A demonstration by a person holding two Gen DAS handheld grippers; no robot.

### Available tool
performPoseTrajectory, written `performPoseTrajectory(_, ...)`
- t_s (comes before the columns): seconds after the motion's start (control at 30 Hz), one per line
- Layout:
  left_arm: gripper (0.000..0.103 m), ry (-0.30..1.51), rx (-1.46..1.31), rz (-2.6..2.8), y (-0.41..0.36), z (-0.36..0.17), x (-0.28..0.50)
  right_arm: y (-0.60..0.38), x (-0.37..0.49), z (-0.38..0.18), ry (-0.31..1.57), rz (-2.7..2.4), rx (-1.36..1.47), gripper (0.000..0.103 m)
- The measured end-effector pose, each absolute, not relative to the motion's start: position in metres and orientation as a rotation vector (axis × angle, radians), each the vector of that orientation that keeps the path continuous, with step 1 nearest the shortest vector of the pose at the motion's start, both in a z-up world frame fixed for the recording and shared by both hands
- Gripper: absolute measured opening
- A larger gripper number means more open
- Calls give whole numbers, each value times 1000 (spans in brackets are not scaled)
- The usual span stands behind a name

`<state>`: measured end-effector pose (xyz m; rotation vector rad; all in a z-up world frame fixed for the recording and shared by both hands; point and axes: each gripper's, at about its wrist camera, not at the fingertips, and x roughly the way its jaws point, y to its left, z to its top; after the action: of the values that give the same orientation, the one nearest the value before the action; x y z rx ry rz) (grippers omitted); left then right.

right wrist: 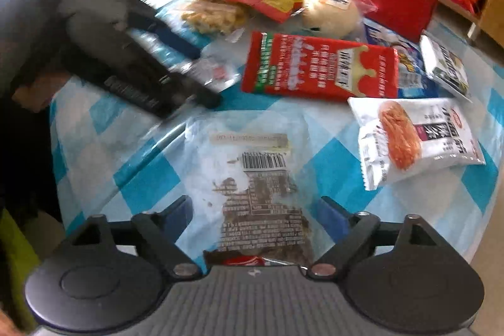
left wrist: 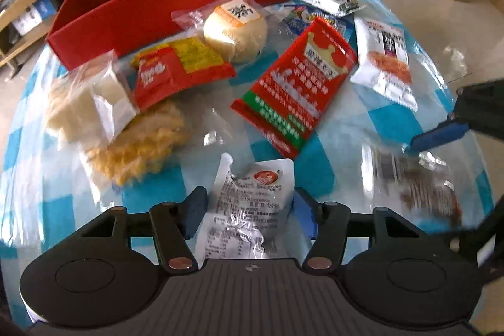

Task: Organize snacks
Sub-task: 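Grasp the white foil packet with the left tool while the right tool grasps the clear meat bag, then carry both packets to the red box and release them inside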

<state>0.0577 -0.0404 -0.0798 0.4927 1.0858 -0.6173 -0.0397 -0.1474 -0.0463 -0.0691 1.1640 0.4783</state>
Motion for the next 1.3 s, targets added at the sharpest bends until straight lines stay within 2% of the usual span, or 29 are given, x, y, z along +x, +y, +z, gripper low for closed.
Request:
performPoseTrajectory(0.03, 66, 1081, 496, -613, -41, -80, 54, -147, -40, -44, 1163, 472, -62, 72)
performPoseTrajectory(0.13, 65, 1095, 481, -592, -34, -77, 49, -142, -44, -41, 1152, 442, -84, 65)
performPoseTrajectory(0.33, 65, 1094, 398, -552, -16, -62, 43, -147, -51, -33, 1130, 423, -9, 59)
performPoseTrajectory(0.5, 66, 1097, 376, -552, -14, -56, 36, -141, -53, -32, 1122, 447, -67, 67)
performPoseTrajectory(0.57, 66, 1096, 385, -557, -14, -58, 33, -140, -50, -35, 1131, 420, -126, 91)
performPoseTrajectory(0.7, 66, 1111, 399, -574, -14, -66, 30, -140, -40, -50, 1178, 401, -188, 94)
performPoseTrajectory(0.77, 66, 1131, 398, -580, -13, -72, 31, -142, -36, -58, 1204, 407, -147, 103)
performPoseTrajectory(1.0, 67, 1145, 391, -589, -9, -76, 30, -122, -48, -59, 1197, 442, -218, 103)
performPoseTrajectory(1.07, 66, 1144, 408, -574, -11, -76, 29, -117, -49, -62, 1190, 406, -252, 102)
performPoseTrajectory(1.1, 66, 1141, 418, -565, -13, -75, 28, -119, -48, -60, 1191, 391, -234, 98)
performPoseTrajectory(1.13, 66, 1142, 423, -561, -14, -75, 28, -122, -48, -57, 1189, 383, -218, 90)
performPoseTrajectory(1.17, 66, 1145, 418, -561, -14, -74, 28, -126, -47, -55, 1193, 371, -194, 85)
performPoseTrajectory(1.3, 65, 1127, 400, -545, -11, -67, 28, -139, -51, -49, 1193, 337, -122, 77)
